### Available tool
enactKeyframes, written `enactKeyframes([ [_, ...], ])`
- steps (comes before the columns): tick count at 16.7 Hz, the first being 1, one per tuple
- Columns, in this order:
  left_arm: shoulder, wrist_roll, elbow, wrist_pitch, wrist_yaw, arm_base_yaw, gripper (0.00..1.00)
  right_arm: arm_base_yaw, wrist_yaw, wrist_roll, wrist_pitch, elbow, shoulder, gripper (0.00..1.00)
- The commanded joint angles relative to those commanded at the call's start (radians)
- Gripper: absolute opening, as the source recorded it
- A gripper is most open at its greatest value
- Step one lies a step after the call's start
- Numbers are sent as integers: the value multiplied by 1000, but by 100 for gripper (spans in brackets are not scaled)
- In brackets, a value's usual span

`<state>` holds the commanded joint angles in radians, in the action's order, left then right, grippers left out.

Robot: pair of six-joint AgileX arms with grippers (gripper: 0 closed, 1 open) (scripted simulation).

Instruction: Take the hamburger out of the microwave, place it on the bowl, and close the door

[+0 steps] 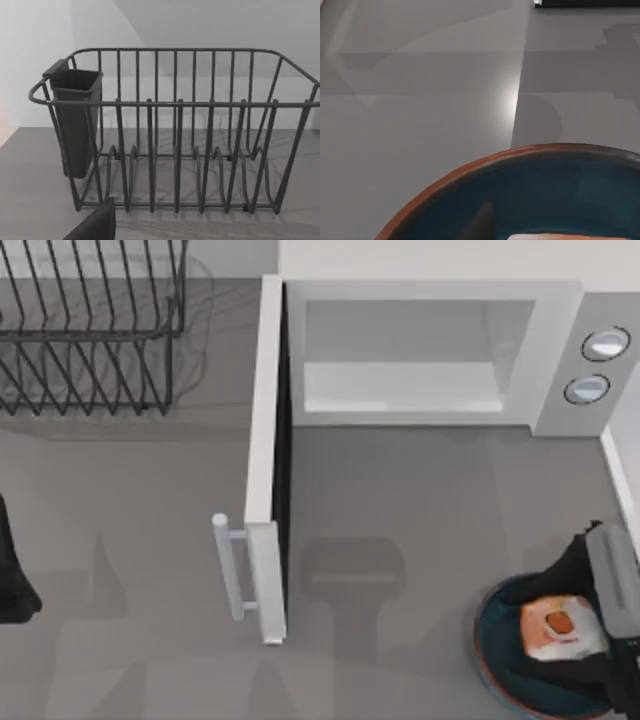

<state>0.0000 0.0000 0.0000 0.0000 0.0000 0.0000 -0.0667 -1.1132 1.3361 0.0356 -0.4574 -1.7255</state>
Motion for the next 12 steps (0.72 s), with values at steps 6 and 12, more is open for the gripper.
enactKeyframes([
  [6,0,0,0,0,0,0,100,0,0,0,0,0,0,90],
  [12,0,0,0,0,0,0,100,0,0,0,0,0,0,100],
])
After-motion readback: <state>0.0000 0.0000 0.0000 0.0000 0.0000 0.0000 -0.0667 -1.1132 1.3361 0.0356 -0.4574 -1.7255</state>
